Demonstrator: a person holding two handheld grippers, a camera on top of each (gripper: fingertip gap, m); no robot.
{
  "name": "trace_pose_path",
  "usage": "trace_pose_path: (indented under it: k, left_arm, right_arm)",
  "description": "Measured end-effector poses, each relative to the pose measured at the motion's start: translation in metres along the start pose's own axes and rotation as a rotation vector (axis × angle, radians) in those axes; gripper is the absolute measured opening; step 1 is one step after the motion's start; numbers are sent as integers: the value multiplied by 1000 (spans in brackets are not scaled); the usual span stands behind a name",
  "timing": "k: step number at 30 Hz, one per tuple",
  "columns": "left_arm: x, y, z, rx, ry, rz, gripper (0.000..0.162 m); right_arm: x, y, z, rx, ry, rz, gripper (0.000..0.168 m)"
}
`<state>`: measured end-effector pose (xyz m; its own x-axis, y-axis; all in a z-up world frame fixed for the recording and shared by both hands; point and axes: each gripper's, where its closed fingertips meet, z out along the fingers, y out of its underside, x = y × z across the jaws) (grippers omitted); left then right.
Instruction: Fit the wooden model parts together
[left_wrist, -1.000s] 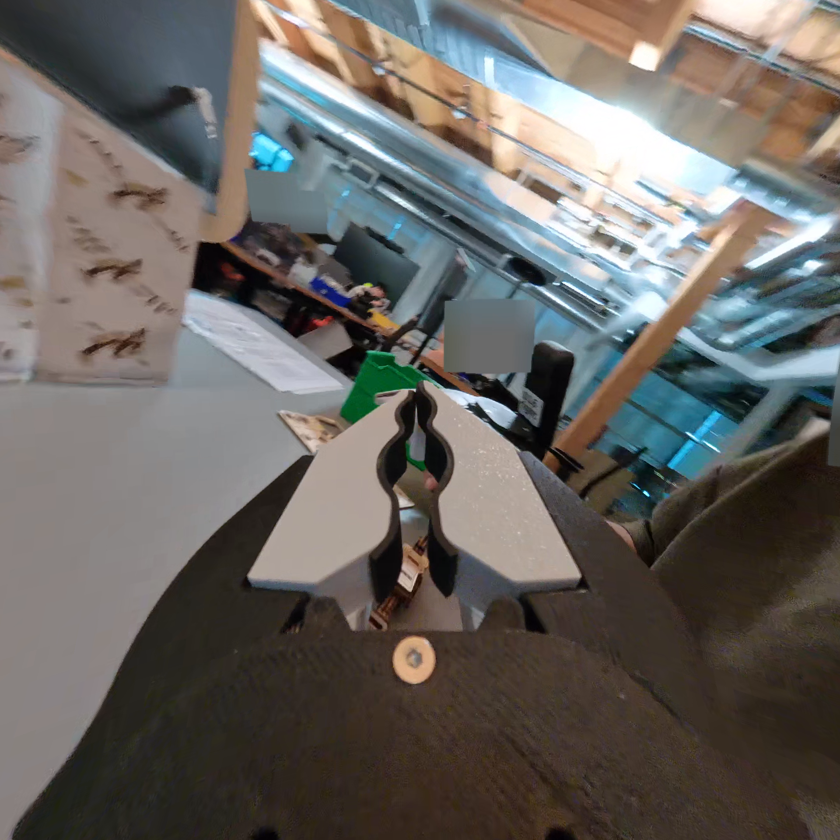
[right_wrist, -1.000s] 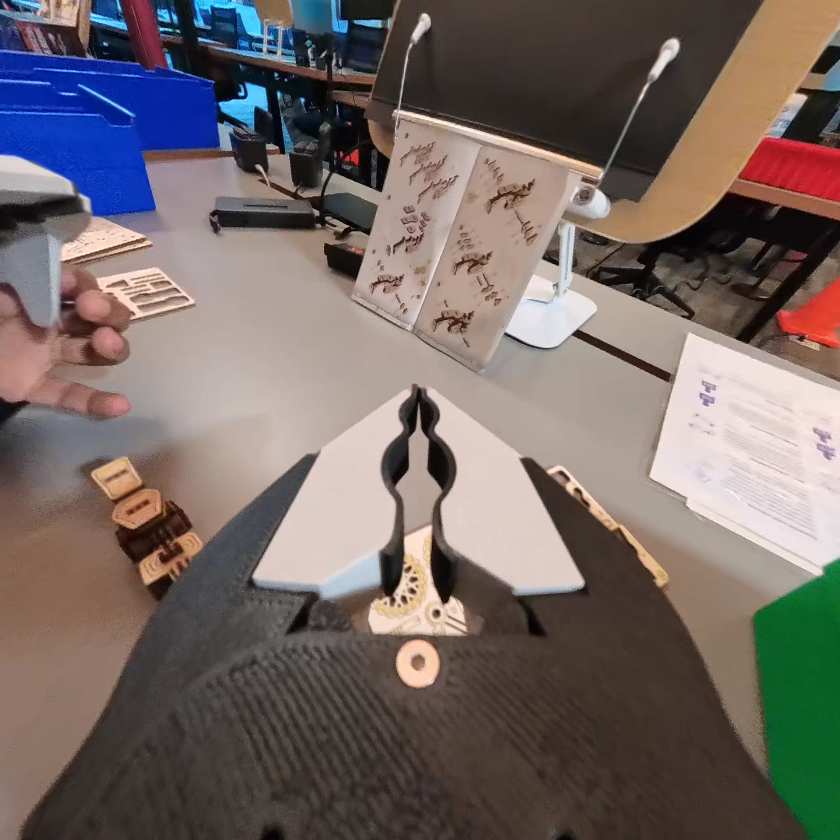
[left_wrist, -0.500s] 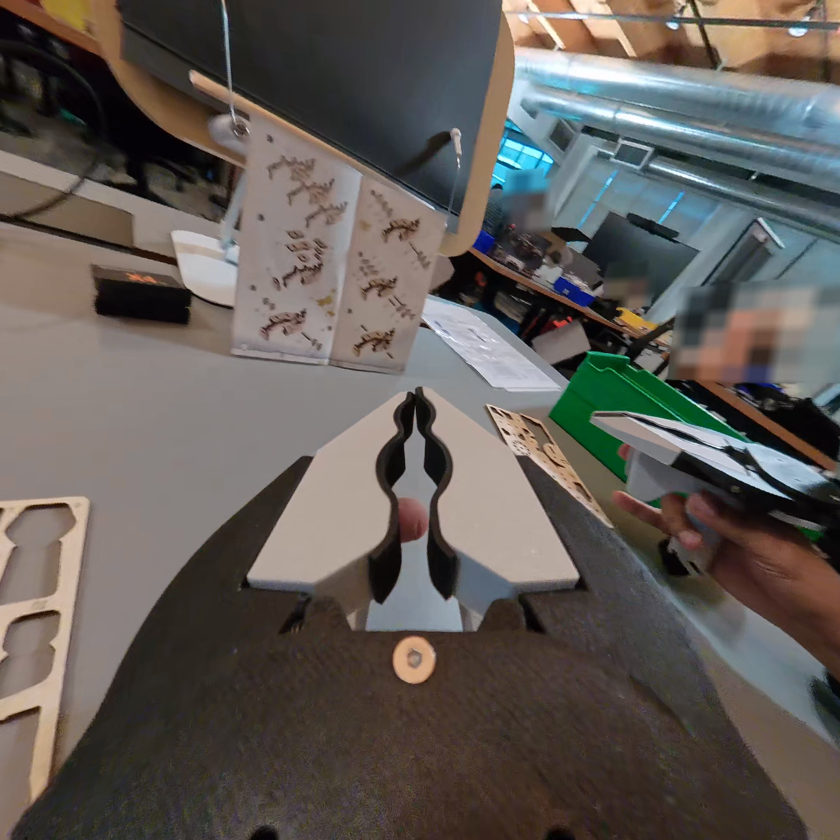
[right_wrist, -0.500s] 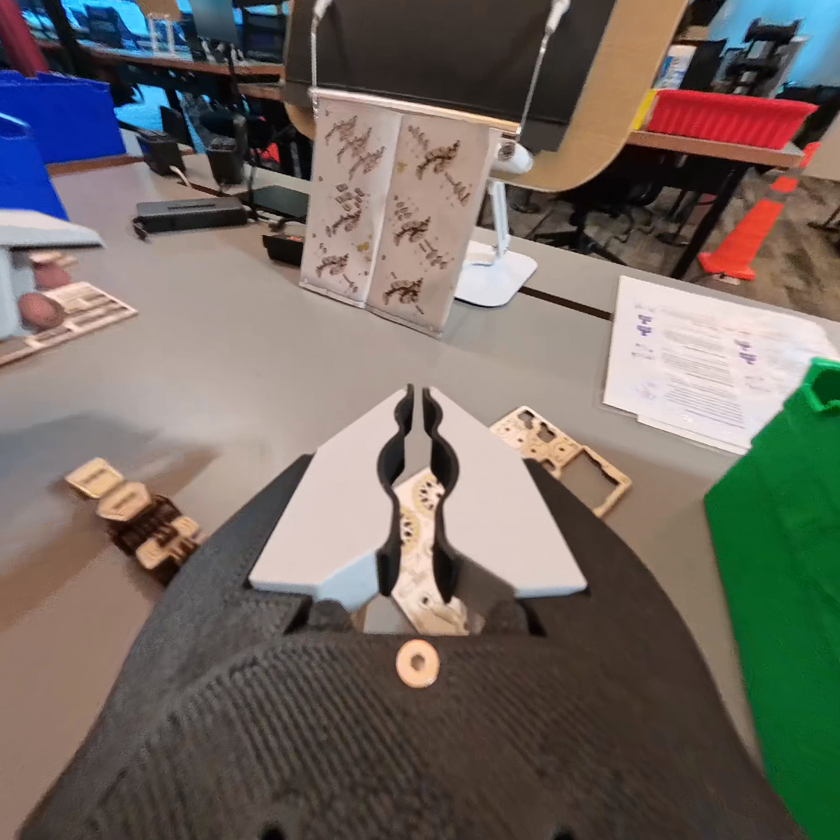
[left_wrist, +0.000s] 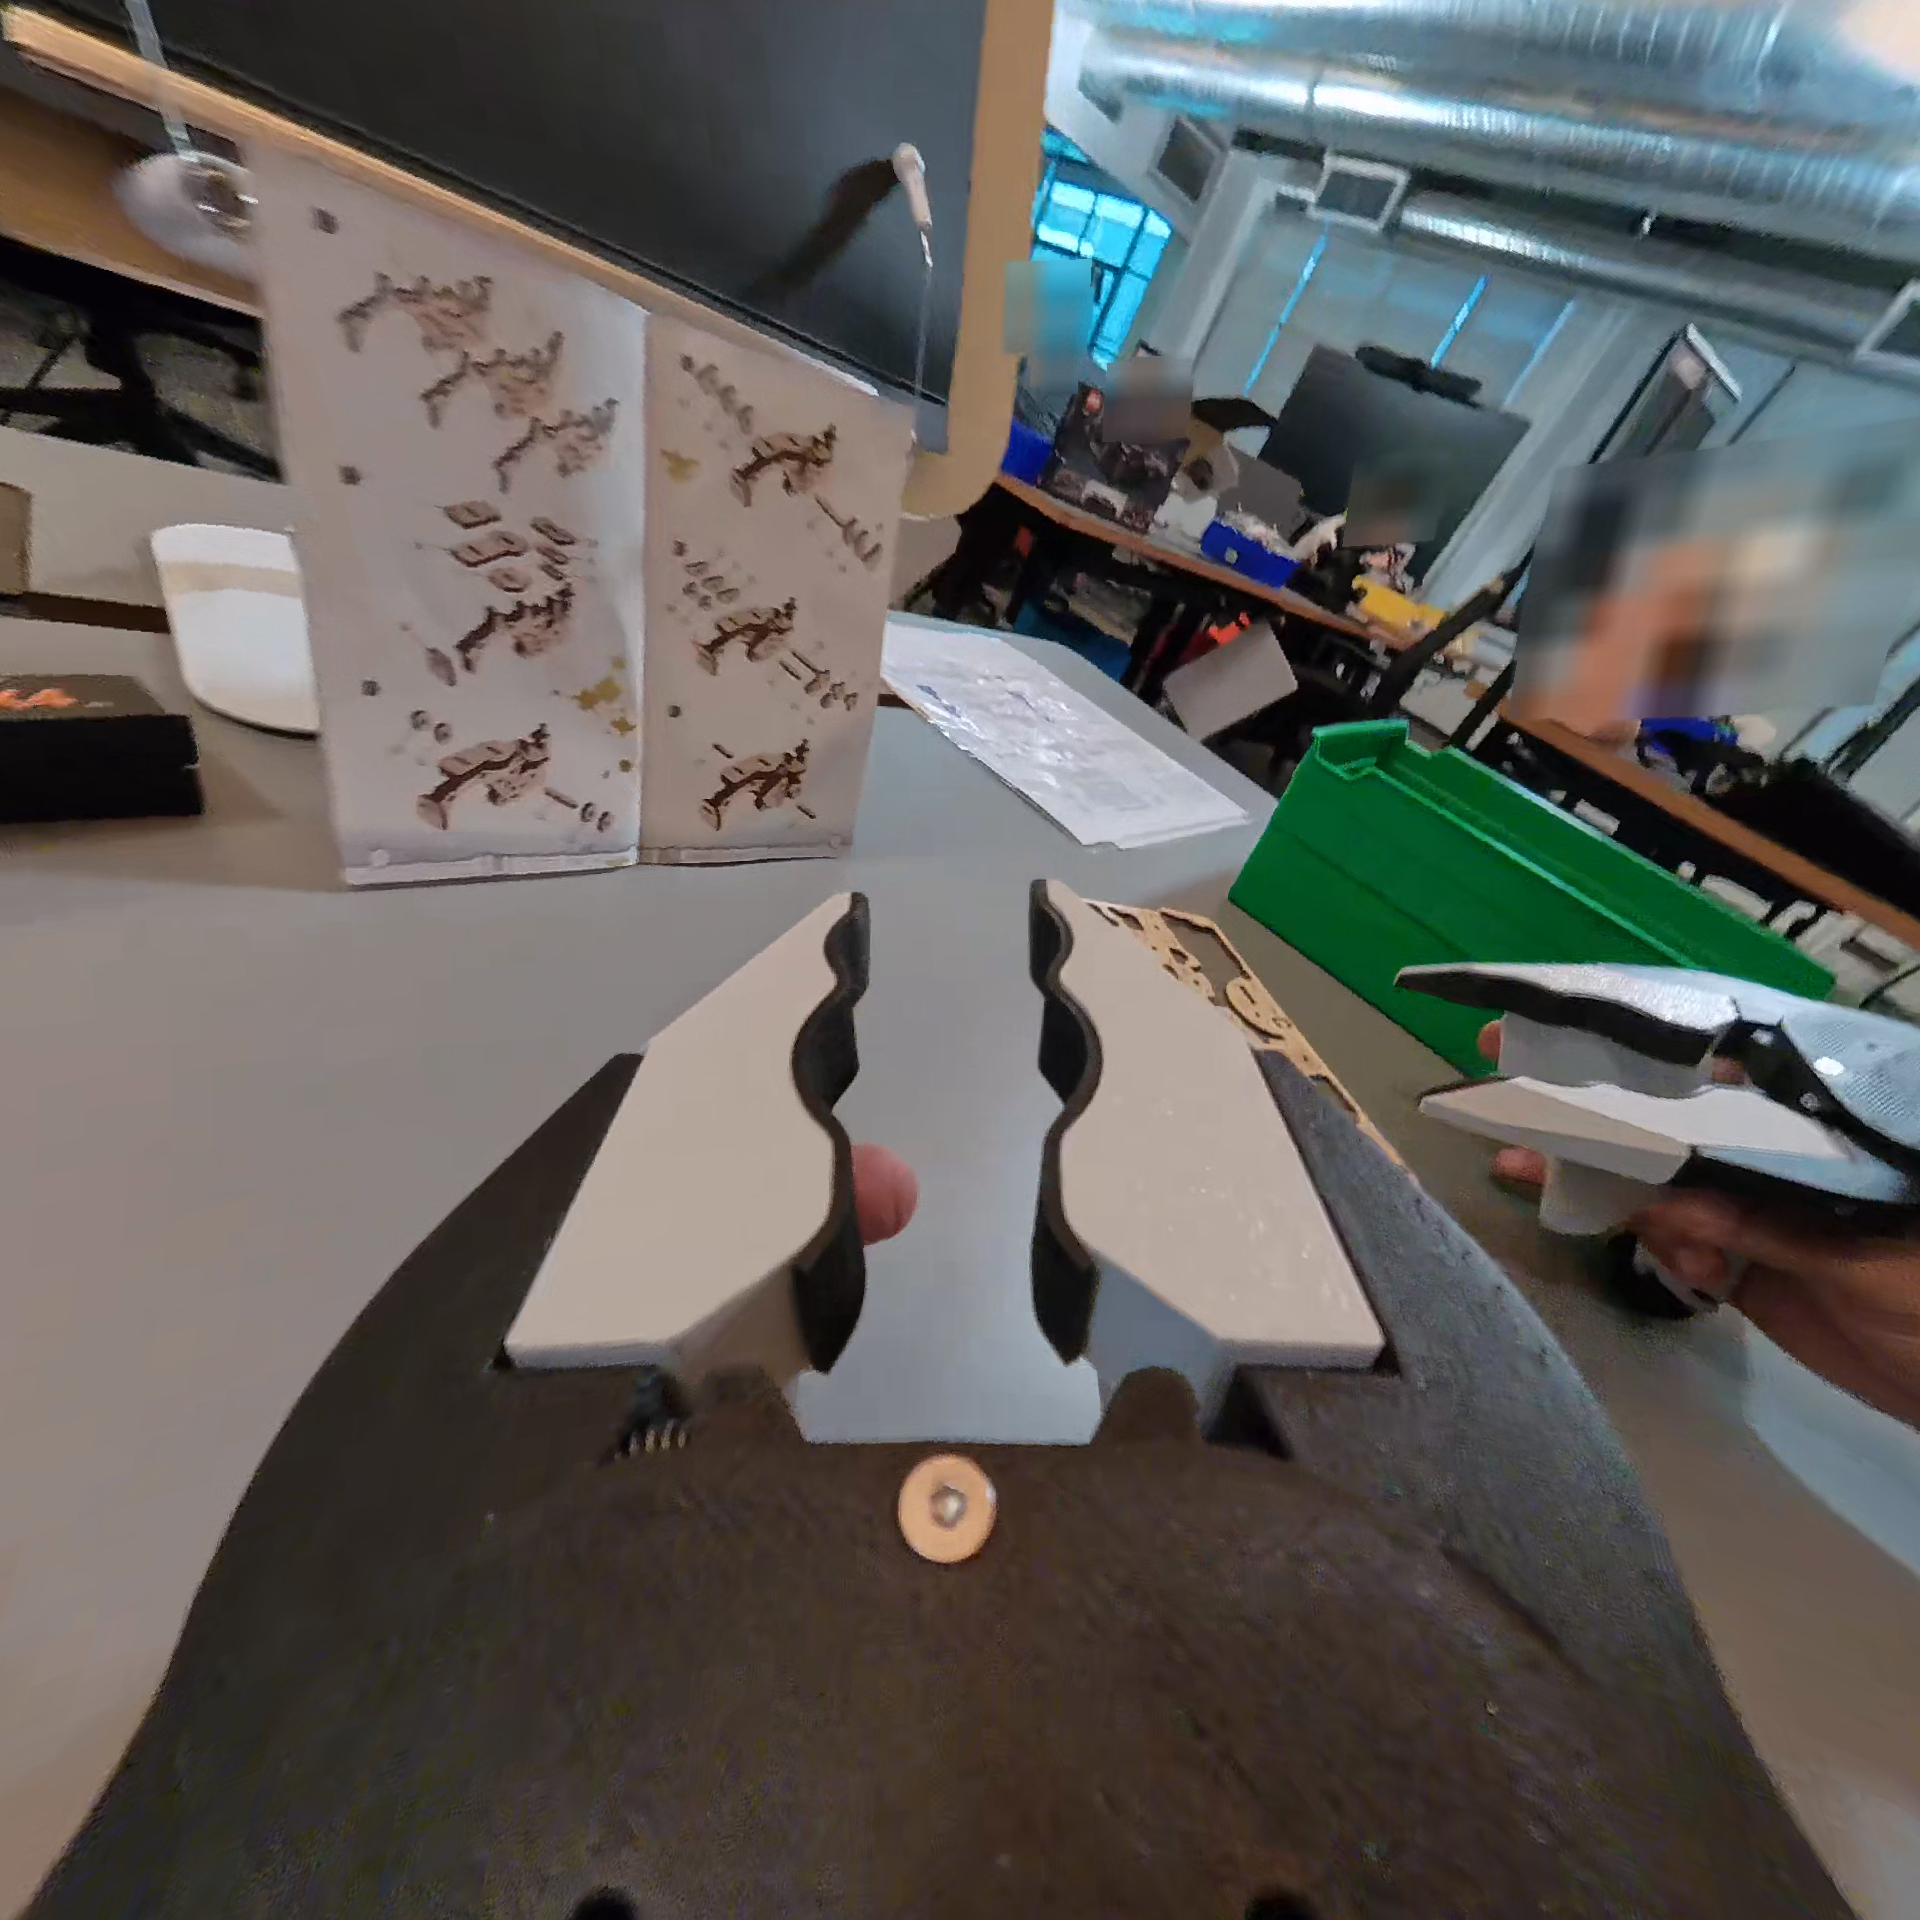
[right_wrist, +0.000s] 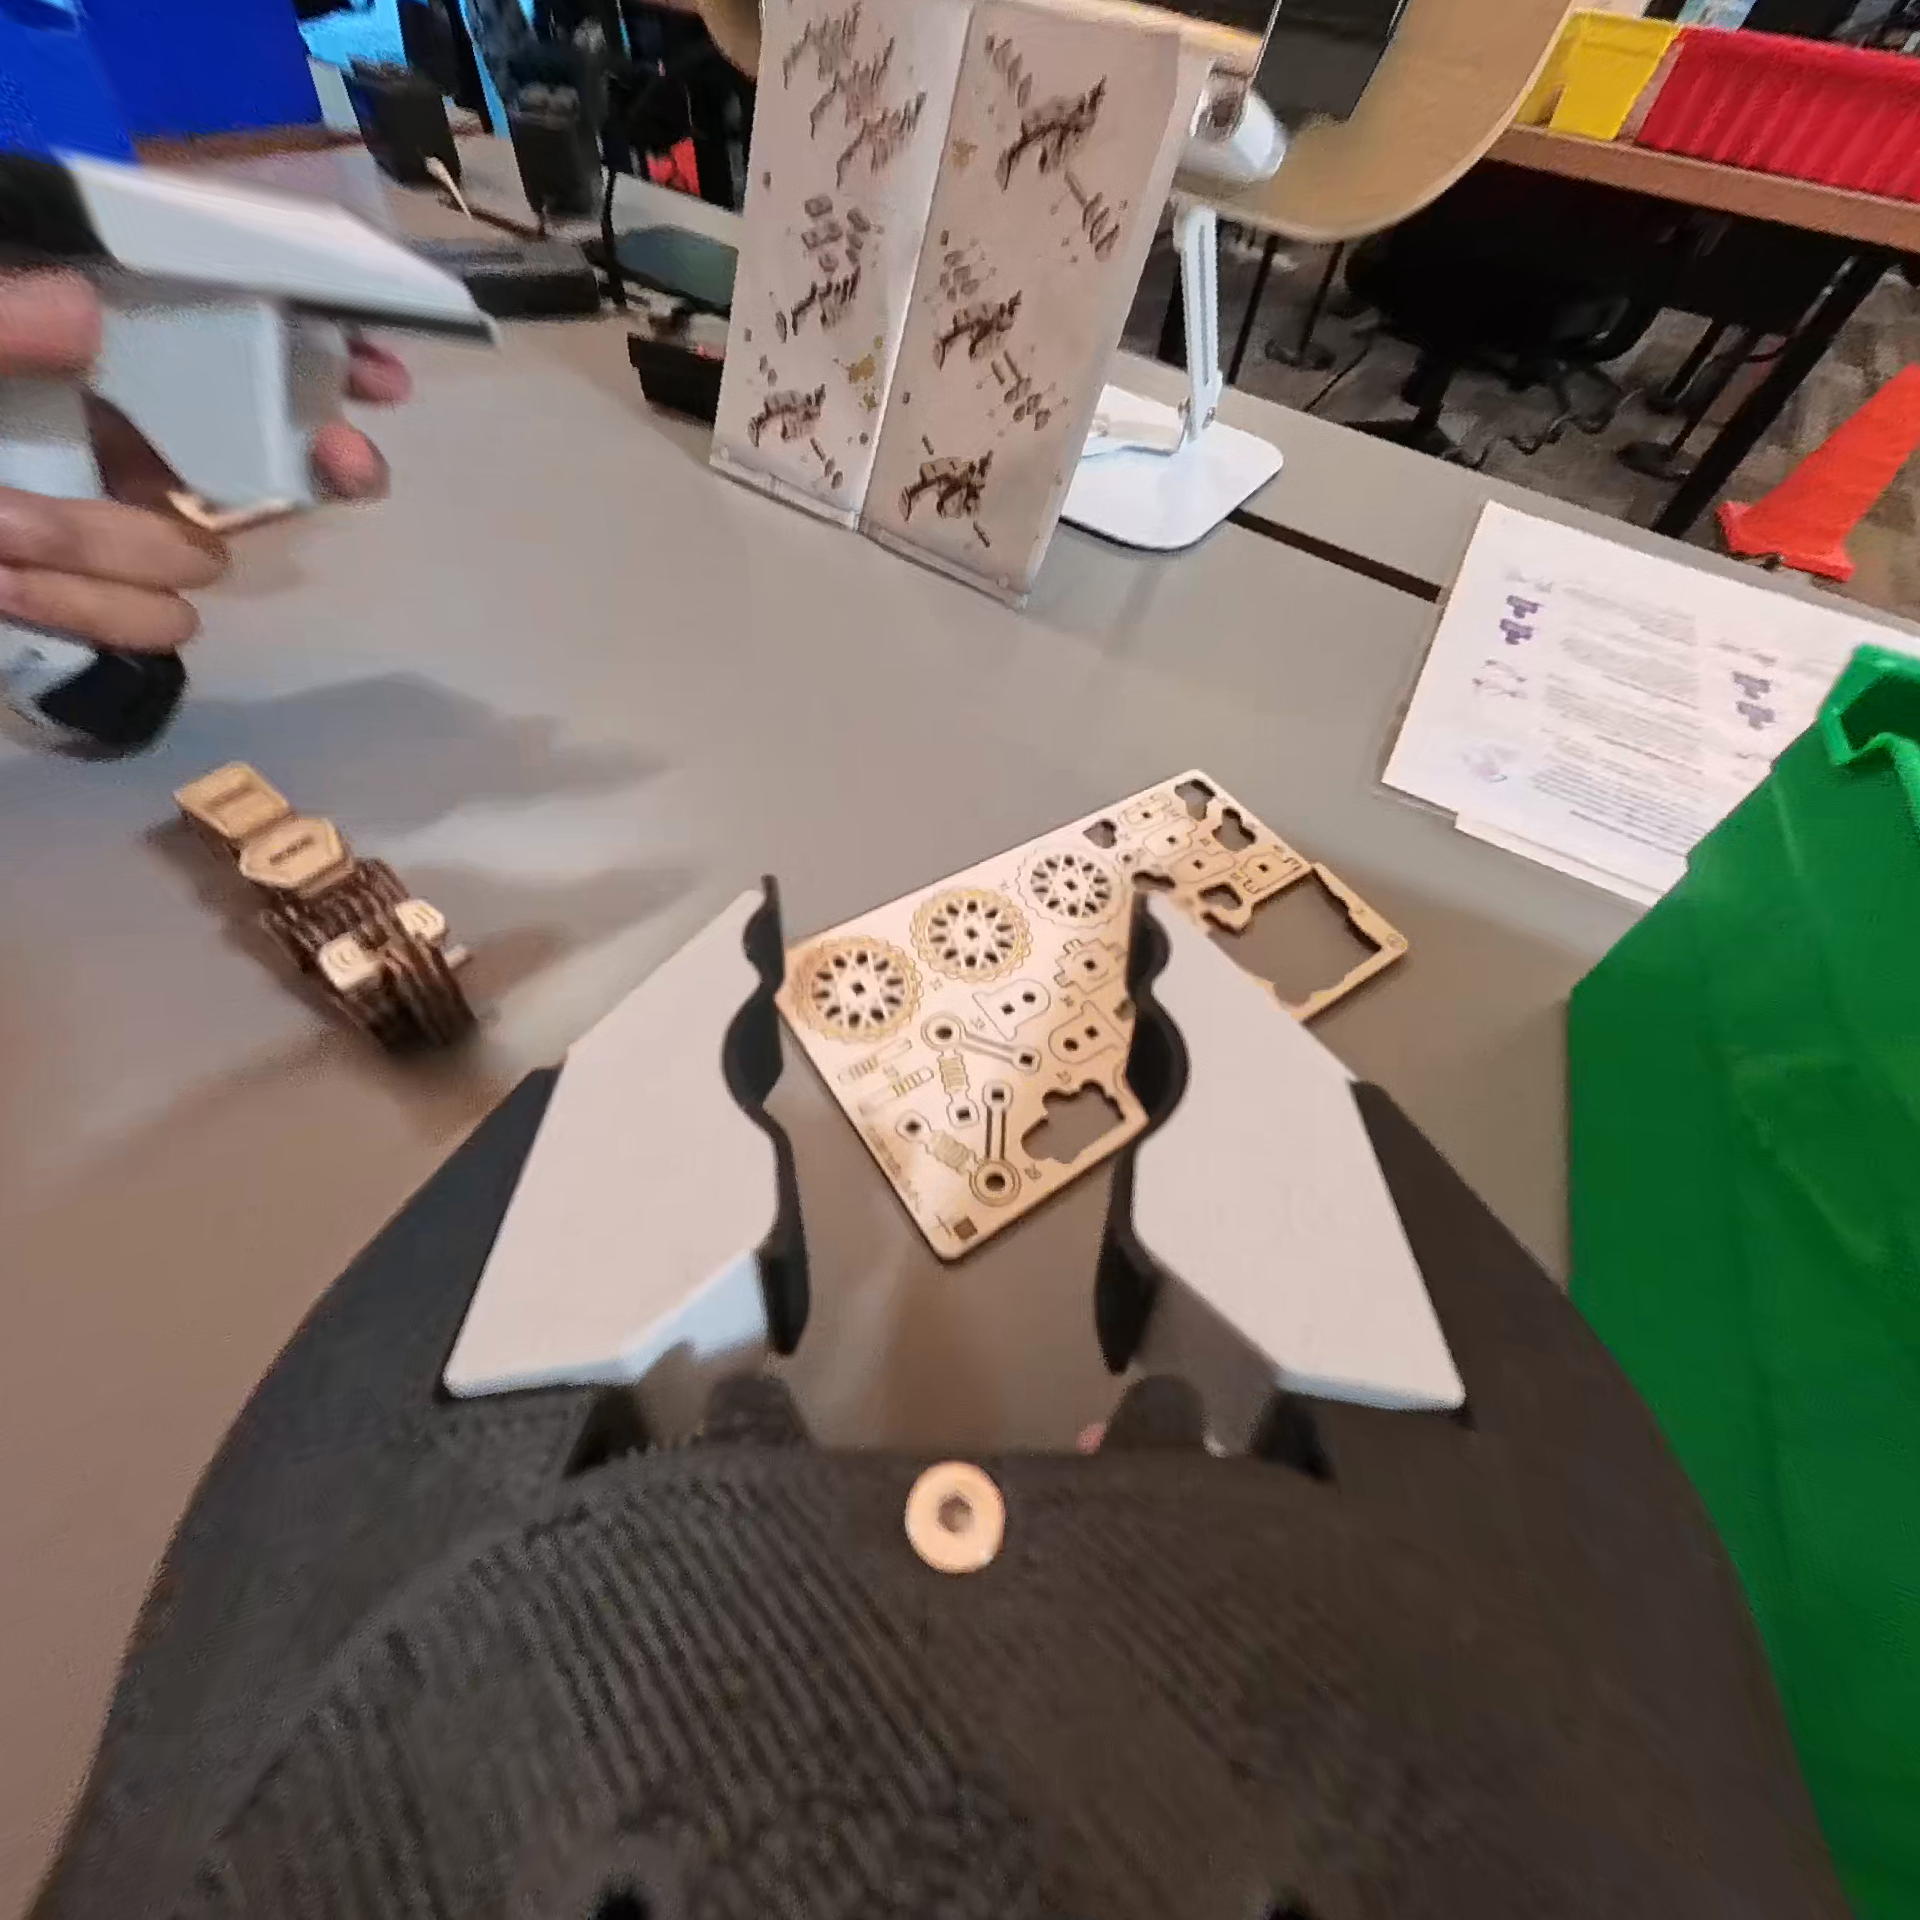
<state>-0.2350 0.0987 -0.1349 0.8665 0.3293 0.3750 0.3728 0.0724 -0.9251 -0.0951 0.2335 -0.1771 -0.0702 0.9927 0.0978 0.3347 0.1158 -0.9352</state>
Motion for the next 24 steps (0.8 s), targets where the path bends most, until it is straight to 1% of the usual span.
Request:
trace_pose_path:
  k: [3, 6, 8, 10, 12, 14, 16, 20, 22, 24]
  left_arm:
    - [5, 7, 25, -48, 20, 24, 32]
    - [11, 13, 53, -113, 88, 25, 33]
    - [14, 24, 63, -189, 154, 37, 32]
    - [12, 31, 65, -225, 184, 12, 32]
    - [10, 26, 60, -191, 206, -50, 31]
    - [7, 24, 56, -170, 205, -113, 30]
    - [9, 27, 56, -184, 242, -172, 29]
    - [4, 27, 57, -191, 282, -279, 30]
    - [0, 26, 57, -184, 287, -326, 30]
    - [0, 26, 56, -180, 284, -327, 30]
  right_arm:
    - [1, -24, 9, 68, -23, 34, 69]
    - [3, -49, 31, 94, -69, 77, 66]
    - [-3, -69, 46, 107, -165, 189, 64]
    - [-10, -83, 54, 134, -251, 249, 61]
    - [-8, -78, 60, 133, -249, 225, 58]
    - [-2, -61, 61, 109, -211, 181, 53]
    - [-1, -45, 62, 71, -215, 190, 51]
    - [-9, -54, 64, 85, -281, 235, 51]
    - [-1, -50, 62, 87, -233, 184, 49]
    - [16, -44, 58, 77, -168, 164, 47]
